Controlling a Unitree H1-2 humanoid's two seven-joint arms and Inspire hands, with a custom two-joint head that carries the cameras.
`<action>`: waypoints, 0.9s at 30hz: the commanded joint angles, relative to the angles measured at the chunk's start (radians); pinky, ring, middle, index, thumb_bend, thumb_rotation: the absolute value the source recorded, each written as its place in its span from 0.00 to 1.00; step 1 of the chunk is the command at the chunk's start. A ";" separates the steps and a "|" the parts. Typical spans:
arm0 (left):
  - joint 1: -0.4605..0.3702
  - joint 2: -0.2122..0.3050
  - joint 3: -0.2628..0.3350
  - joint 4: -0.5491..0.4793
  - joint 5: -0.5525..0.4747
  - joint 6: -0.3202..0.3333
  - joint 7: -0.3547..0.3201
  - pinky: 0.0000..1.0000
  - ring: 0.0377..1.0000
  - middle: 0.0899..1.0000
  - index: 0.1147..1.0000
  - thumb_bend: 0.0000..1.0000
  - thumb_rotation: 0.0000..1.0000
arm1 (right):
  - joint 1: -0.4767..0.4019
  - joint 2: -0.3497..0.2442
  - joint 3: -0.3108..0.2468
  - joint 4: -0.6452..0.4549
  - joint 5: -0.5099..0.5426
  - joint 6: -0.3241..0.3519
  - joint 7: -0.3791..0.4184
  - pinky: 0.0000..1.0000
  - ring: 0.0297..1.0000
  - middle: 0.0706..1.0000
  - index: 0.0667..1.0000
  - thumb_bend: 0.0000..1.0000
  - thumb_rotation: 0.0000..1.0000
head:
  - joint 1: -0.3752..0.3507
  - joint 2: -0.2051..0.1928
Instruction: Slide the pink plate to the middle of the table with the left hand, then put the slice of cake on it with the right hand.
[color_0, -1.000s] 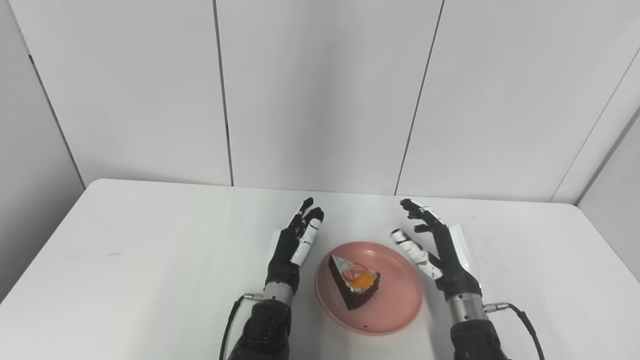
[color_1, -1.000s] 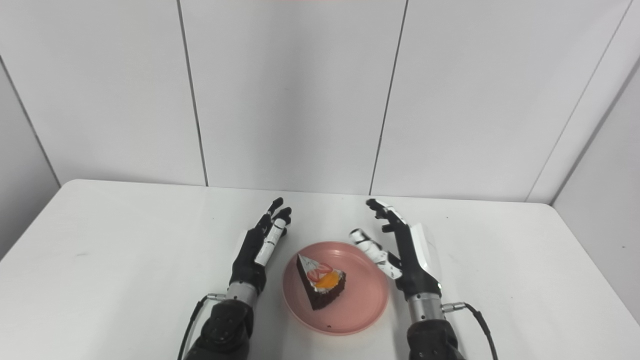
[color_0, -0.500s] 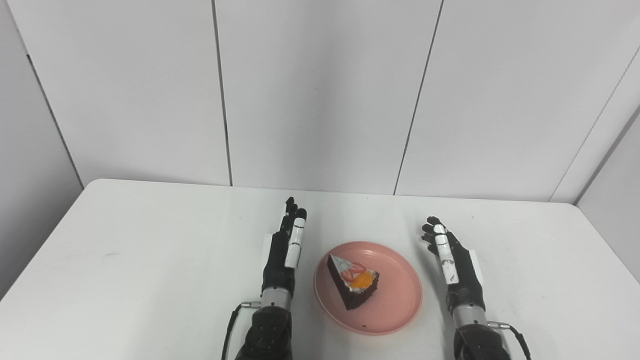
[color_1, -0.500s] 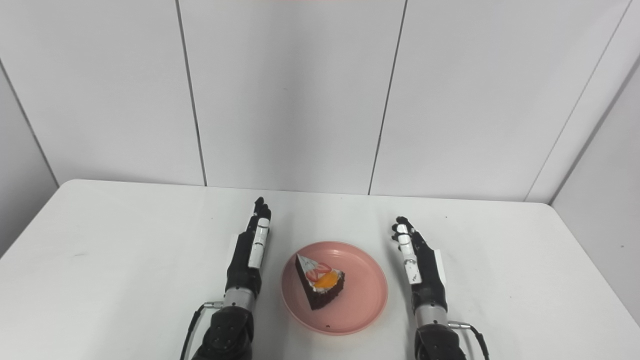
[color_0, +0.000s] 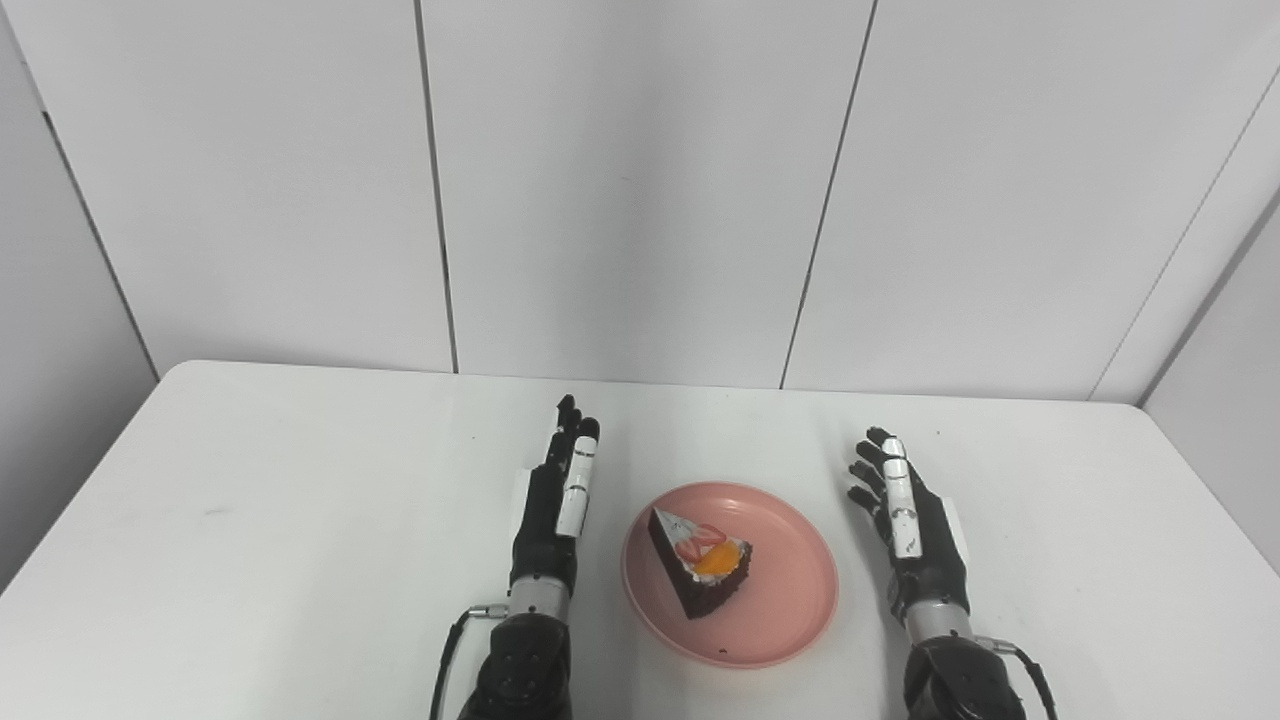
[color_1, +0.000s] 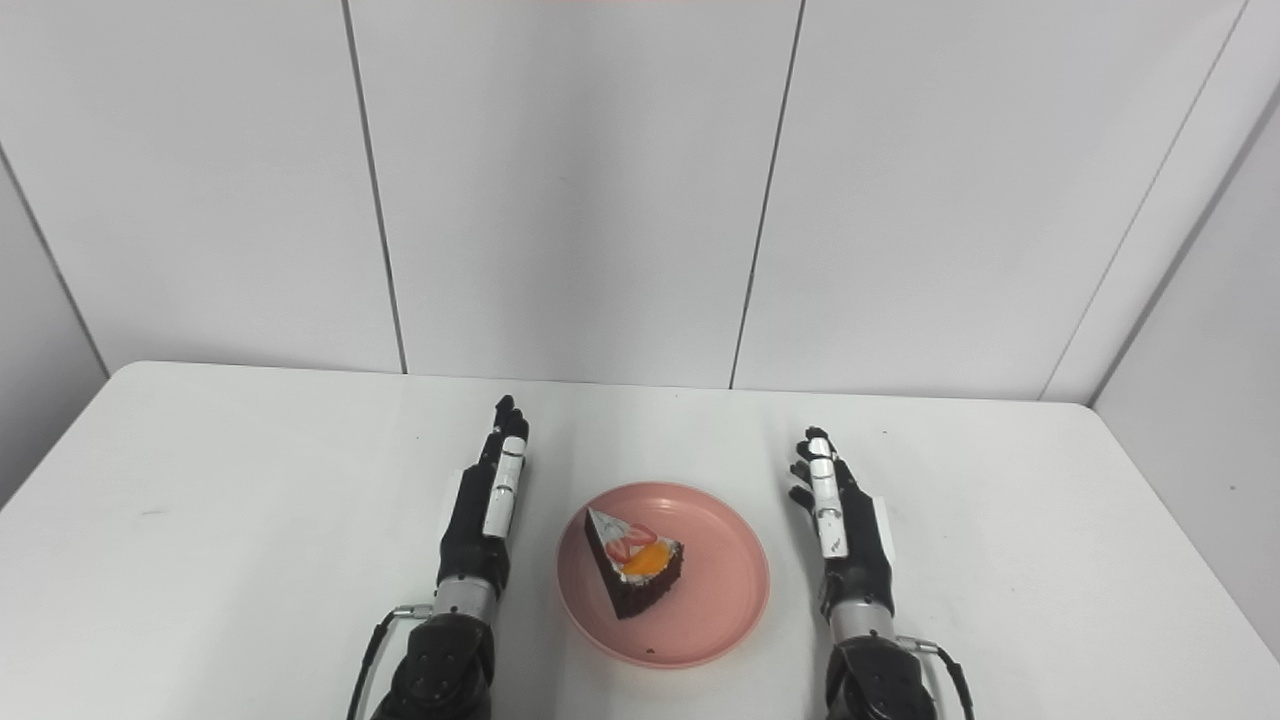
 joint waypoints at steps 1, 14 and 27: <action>0.028 0.005 0.005 0.011 -0.008 0.049 -0.002 1.00 1.00 1.00 1.00 0.57 0.97 | -0.019 0.013 0.010 0.006 0.007 -0.014 0.023 0.86 0.89 0.89 0.88 0.83 1.00 | 0.001 0.001; 0.025 0.011 0.000 0.018 -0.007 0.045 -0.015 1.00 1.00 0.99 1.00 0.58 0.98 | -0.016 0.011 0.011 0.029 0.039 -0.080 0.057 0.88 0.89 0.88 0.88 0.83 1.00 | -0.002 0.001; 0.025 0.007 0.004 0.025 -0.013 0.045 -0.019 1.00 1.00 0.98 1.00 0.59 0.97 | -0.015 0.020 -0.006 0.074 0.085 -0.171 0.072 0.91 0.90 0.87 0.86 0.95 1.00 | -0.004 0.003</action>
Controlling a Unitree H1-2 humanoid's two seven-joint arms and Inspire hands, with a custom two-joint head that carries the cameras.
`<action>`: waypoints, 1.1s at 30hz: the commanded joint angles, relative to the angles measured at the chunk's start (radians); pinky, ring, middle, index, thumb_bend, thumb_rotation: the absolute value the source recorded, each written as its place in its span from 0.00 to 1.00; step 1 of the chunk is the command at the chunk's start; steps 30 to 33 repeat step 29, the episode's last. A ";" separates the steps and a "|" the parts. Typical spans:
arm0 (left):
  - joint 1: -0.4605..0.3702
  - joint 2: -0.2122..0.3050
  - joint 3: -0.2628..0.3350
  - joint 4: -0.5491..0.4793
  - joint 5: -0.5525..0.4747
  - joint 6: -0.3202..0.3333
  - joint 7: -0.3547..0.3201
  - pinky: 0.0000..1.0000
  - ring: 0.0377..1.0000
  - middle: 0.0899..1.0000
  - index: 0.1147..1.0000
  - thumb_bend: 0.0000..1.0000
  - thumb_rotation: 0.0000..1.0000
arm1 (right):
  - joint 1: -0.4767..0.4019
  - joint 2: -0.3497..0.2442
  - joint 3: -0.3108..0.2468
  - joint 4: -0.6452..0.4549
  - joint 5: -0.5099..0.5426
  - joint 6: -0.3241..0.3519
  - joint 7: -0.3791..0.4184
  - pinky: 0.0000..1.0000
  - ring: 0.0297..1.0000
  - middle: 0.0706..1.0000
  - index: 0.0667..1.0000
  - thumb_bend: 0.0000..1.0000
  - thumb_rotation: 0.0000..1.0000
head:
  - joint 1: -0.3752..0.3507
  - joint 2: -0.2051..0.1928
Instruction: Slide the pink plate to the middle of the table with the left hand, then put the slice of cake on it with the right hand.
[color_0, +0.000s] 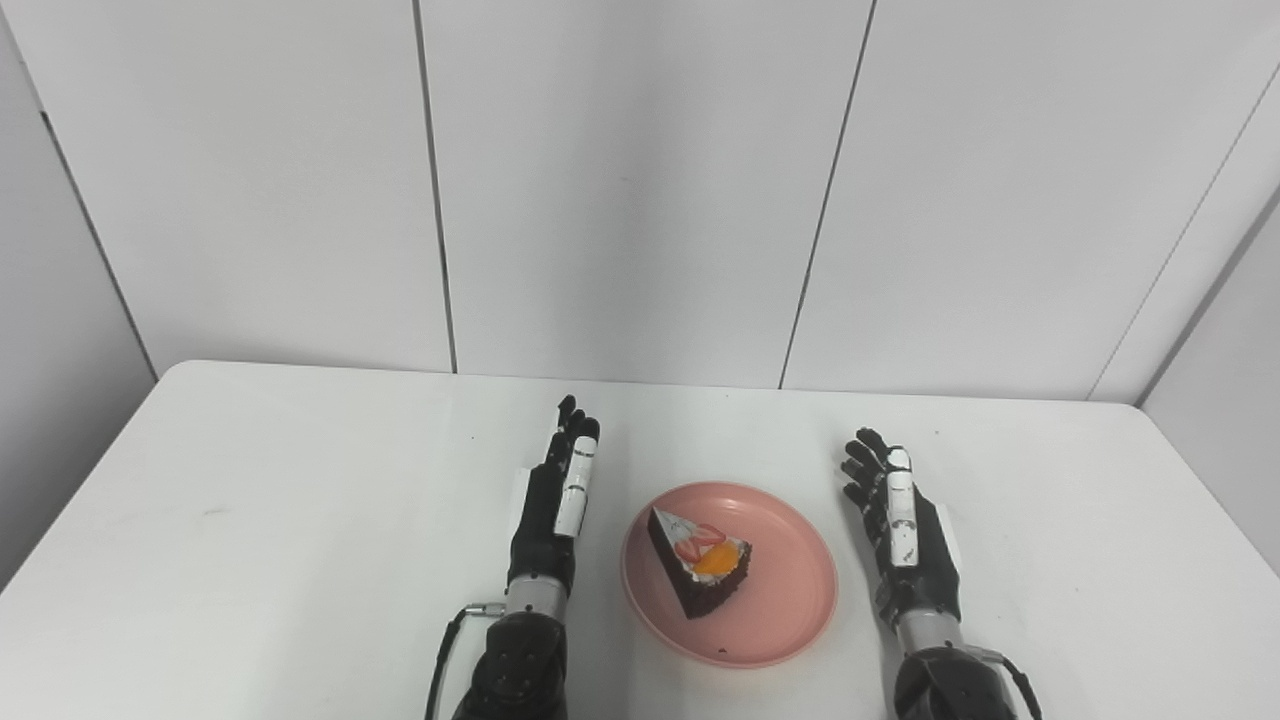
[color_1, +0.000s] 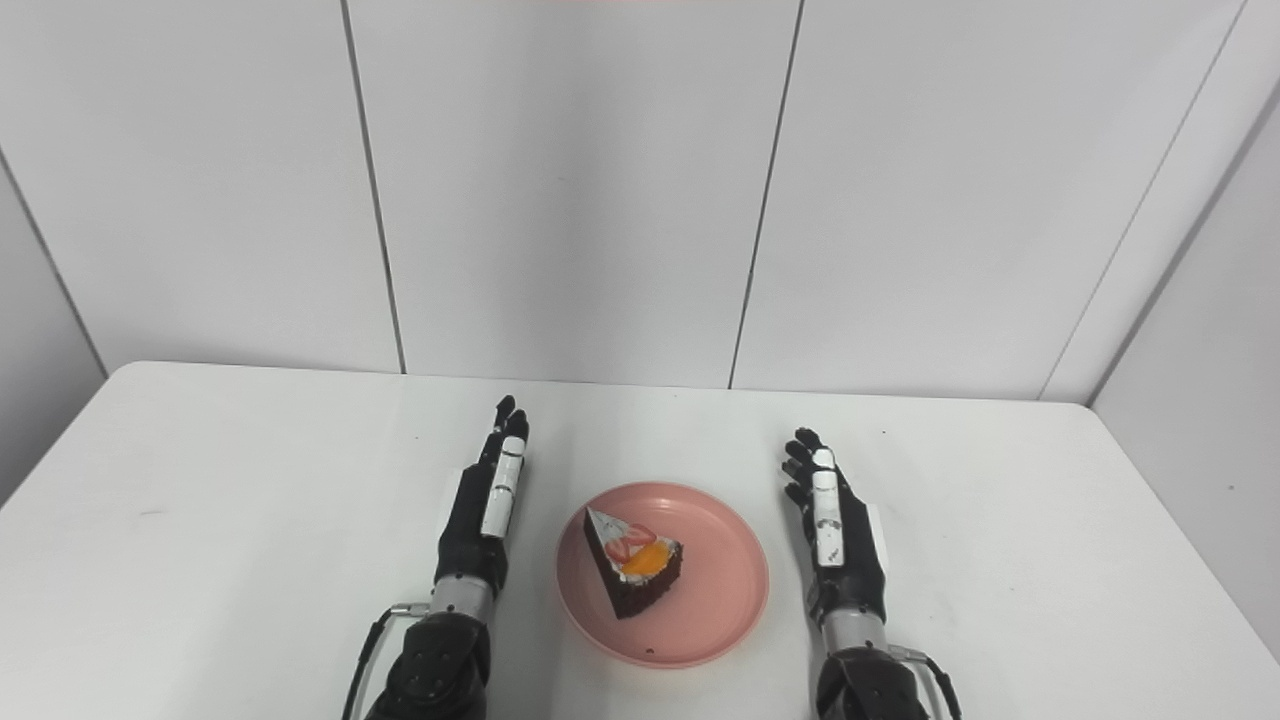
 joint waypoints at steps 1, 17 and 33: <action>0.022 0.002 0.007 0.031 -0.011 0.037 -0.002 1.00 1.00 0.98 1.00 0.60 0.97 | -0.016 0.010 0.004 0.004 0.003 -0.031 0.026 0.91 0.90 0.87 0.86 0.95 1.00 | 0.001 0.001; 0.029 -0.002 0.007 0.015 -0.014 0.047 -0.001 1.00 1.00 0.97 1.00 0.59 0.97 | -0.017 0.008 0.003 0.027 0.004 -0.060 0.045 0.98 0.93 0.91 0.88 0.92 1.00 | -0.003 0.004; 0.037 -0.004 0.006 -0.001 -0.014 0.063 -0.001 1.00 1.00 0.97 1.00 0.59 0.98 | -0.014 0.011 0.002 0.023 0.020 -0.063 0.054 0.94 0.92 0.90 0.87 0.91 1.00 | -0.004 0.007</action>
